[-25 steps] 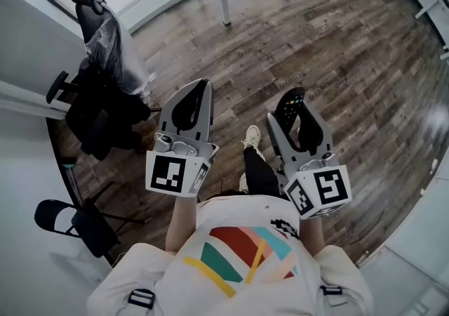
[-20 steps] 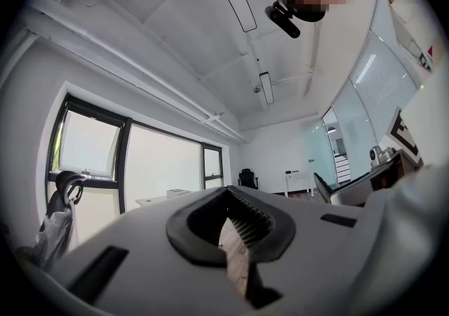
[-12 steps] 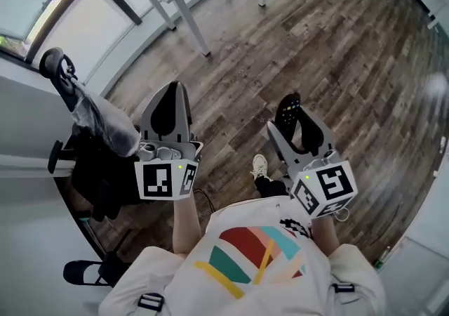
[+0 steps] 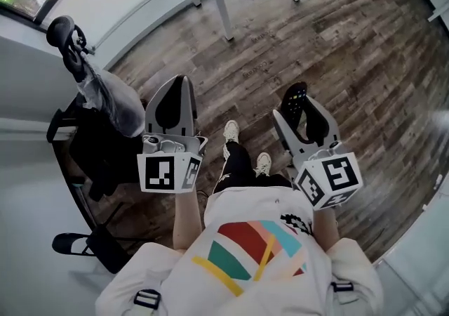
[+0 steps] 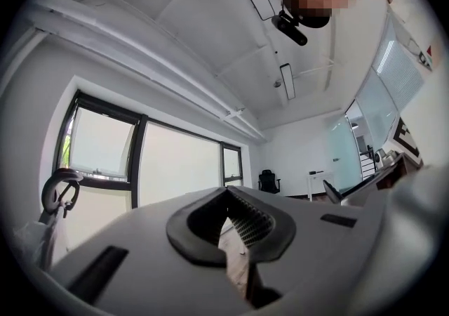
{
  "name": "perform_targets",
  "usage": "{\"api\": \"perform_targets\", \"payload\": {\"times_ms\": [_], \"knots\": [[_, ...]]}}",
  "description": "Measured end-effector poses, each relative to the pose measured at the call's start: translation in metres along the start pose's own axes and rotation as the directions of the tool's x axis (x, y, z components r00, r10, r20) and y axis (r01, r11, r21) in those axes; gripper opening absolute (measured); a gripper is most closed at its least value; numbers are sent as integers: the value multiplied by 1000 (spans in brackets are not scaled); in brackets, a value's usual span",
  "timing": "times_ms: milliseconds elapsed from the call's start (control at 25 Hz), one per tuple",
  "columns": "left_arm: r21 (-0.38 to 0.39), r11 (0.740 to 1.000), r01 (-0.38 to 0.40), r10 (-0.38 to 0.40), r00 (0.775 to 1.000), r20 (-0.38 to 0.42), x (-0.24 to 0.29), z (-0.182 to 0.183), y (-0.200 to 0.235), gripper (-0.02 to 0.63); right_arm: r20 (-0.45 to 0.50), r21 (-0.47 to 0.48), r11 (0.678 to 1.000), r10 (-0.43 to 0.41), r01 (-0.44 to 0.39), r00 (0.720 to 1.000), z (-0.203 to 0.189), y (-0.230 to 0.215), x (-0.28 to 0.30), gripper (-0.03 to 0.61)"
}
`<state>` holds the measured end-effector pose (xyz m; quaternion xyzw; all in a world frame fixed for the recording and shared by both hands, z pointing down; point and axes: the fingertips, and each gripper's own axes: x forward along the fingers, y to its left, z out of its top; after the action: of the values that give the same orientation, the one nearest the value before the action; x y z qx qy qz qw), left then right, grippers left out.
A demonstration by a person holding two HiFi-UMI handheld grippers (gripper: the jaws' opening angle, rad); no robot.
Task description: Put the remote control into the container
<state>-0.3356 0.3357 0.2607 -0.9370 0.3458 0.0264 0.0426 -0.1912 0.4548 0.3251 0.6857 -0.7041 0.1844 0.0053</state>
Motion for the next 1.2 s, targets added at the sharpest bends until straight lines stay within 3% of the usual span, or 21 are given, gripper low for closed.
{"api": "perform_targets", "payload": {"times_ms": [120,360,800,1200], "knots": [[-21,1000,-4,4,1000,-8,29,-6,29,6,9,4,1000,2,-3,1000,17,5,33,261],[-1,999,38,-38,995,93,89,27,67,6,76,-51,998,-38,42,996,66,-5,89,261],[-42,993,109,-107,994,38,140,0,128,6,20,25,992,-125,124,992,67,-12,163,261],[-95,984,151,-154,988,-23,192,-41,159,6,-1,20,977,-214,214,977,71,-31,201,261]]}}
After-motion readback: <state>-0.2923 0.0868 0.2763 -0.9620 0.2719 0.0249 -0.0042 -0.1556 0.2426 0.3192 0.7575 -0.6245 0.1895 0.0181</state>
